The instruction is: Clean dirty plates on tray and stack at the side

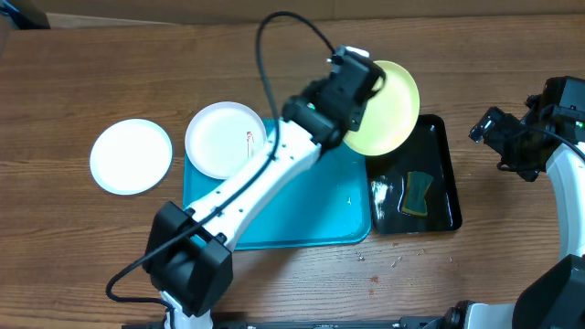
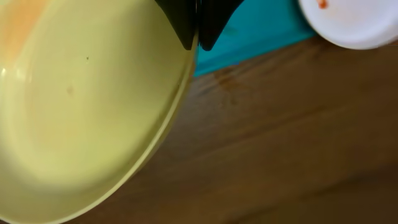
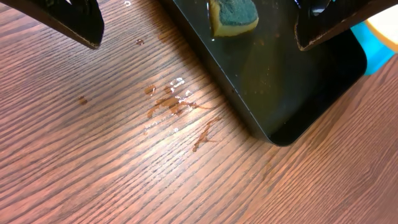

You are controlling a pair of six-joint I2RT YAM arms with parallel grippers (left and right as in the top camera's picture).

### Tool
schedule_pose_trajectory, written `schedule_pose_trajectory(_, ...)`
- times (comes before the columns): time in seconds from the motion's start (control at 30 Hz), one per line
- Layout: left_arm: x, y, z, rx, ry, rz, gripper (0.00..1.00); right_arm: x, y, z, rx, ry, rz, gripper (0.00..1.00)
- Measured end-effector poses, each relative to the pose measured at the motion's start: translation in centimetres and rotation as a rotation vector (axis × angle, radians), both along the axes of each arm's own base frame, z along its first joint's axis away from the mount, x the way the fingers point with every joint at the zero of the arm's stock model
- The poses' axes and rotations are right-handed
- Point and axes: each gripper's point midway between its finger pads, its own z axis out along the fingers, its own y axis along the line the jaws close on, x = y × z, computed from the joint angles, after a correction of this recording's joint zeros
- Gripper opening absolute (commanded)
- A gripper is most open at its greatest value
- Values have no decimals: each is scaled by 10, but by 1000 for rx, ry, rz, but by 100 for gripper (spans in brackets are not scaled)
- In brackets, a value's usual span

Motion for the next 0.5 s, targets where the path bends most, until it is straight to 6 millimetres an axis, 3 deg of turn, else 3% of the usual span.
schedule_pose_trajectory(0.23,-18,-30,36,284,-249,-78,4,0,0,0,0,-1,0,100)
schedule_pose_trajectory(0.5,-45,-72,71,428,-430,-172,4,0,0,0,0,0,0,100)
